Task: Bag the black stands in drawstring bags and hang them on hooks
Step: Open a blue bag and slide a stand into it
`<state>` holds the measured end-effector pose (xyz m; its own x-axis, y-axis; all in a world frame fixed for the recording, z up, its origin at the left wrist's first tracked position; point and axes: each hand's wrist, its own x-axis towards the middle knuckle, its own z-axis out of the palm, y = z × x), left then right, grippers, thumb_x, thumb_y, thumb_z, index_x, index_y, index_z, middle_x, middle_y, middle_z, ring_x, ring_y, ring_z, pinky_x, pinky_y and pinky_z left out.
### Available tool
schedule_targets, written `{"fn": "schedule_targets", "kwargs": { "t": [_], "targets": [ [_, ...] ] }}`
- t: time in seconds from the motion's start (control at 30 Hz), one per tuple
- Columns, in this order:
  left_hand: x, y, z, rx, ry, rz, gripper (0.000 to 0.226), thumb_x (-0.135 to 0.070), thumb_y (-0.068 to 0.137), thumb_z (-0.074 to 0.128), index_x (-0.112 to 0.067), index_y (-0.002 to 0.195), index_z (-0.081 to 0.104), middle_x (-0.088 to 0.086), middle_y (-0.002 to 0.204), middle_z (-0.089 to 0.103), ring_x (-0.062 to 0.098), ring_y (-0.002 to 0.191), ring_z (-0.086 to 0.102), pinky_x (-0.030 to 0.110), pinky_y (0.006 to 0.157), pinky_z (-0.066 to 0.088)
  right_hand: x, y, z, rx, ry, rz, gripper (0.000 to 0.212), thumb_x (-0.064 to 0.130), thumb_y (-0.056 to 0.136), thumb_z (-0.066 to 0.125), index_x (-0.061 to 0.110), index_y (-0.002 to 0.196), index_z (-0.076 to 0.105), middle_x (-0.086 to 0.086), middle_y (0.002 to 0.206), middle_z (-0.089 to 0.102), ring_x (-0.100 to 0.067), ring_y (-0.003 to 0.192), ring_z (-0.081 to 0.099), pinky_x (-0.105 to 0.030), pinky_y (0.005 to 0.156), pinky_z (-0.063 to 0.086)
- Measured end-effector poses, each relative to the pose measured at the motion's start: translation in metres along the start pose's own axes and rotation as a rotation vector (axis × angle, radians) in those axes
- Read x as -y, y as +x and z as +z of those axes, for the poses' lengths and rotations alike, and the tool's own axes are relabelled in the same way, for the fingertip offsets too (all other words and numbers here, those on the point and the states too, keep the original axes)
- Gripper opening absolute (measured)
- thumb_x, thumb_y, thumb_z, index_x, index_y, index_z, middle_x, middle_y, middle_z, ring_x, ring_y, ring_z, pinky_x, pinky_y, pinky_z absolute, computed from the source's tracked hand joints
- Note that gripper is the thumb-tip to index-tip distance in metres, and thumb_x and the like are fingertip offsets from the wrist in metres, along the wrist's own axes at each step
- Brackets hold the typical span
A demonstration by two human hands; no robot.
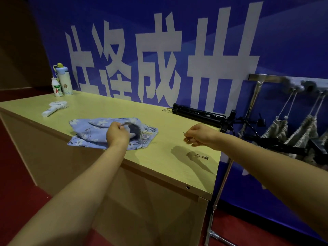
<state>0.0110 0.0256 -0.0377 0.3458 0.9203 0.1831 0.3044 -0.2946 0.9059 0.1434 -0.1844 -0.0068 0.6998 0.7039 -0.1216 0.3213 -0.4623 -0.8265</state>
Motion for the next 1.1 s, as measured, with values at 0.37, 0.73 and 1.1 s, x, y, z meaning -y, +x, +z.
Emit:
{"fn": "schedule_targets", "kwargs": {
  "t": [0.37, 0.73, 1.1],
  "targets": [
    [-0.037, -0.016, -0.033, 0.065, -0.070, 0.252, 0.021, -0.023, 0.094, 0.050, -0.004, 0.085, 0.048, 0.012, 0.080, 0.050, 0.026, 0.079, 0.047, 0.030, 0.068, 0.033, 0.050, -0.030, 0.031, 0.001, 0.255, -0.141, 0.013, 0.016, 0.098, 0.047, 0.011, 0.089, 0.055, -0.004, 0.075, 0.049, -0.013, 0.068, 0.048, -0.025, 0.065, 0.049],
    [-0.106, -0.050, -0.072, -0.076, 0.037, 0.556, 0.032, -0.028, 0.091, 0.056, -0.009, 0.065, 0.050, 0.004, 0.058, 0.045, 0.021, 0.062, 0.043, 0.031, 0.052, 0.029, 0.117, -0.091, 0.060, 0.007, -0.031, -0.618, 0.010, 0.018, 0.095, 0.052, 0.013, 0.088, 0.057, -0.007, 0.087, 0.056, -0.020, 0.081, 0.053, -0.029, 0.073, 0.046],
    [-0.138, -0.082, -0.115, 0.793, 0.038, 0.067, 0.033, -0.036, 0.087, 0.062, -0.004, 0.096, 0.065, 0.012, 0.085, 0.072, 0.023, 0.076, 0.068, 0.031, 0.070, 0.056, 0.109, -0.105, 0.010, -0.104, 0.034, -0.442, 0.020, 0.022, 0.099, 0.044, 0.012, 0.083, 0.050, -0.005, 0.080, 0.051, -0.014, 0.073, 0.047, -0.022, 0.066, 0.041]
  ]
}}
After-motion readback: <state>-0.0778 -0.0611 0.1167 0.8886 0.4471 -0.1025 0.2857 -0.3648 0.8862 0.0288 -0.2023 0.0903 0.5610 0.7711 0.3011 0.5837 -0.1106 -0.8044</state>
